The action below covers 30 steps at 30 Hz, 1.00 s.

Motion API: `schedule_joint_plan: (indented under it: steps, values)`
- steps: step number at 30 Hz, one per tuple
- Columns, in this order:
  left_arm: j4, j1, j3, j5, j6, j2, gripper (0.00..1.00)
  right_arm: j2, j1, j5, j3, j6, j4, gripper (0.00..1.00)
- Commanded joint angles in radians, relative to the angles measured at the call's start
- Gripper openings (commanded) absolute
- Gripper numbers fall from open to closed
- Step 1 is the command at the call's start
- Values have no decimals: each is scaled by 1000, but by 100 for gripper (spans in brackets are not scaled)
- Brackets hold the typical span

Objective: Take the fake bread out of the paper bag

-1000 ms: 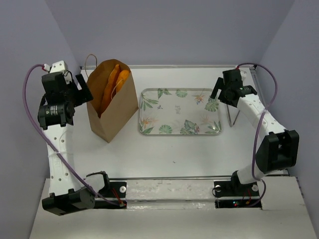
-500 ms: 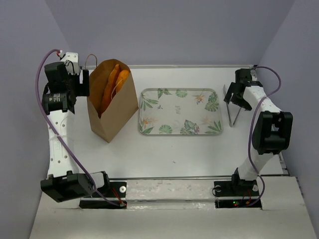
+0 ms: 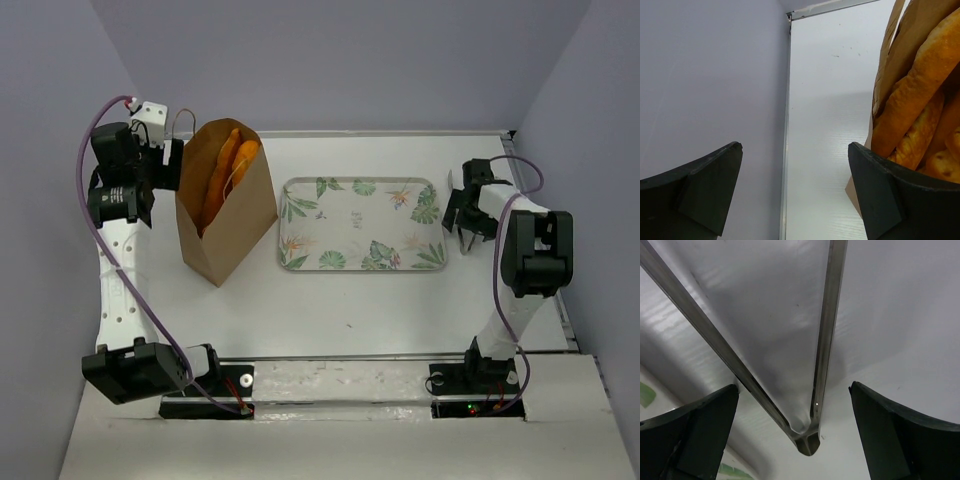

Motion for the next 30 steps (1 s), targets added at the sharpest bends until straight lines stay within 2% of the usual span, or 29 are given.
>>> schedule_joint_plan:
  steps: [1,11,19,24,30]
  values:
    - [59,-2,-23,31,51,4,99,61,-36,-51,2,-68,111,100]
    - [51,-2,-10,-15,42,22,99,162,-59,-115,46,-140,163,100]
    - [36,-2,19,-18,24,31,99,88,-59,-93,-66,-152,201,98]
    - [36,-2,38,-14,18,37,99,72,-59,-90,-109,-155,220,91]
    - [30,-2,42,-14,15,34,98,55,-59,-73,-123,-146,229,75]
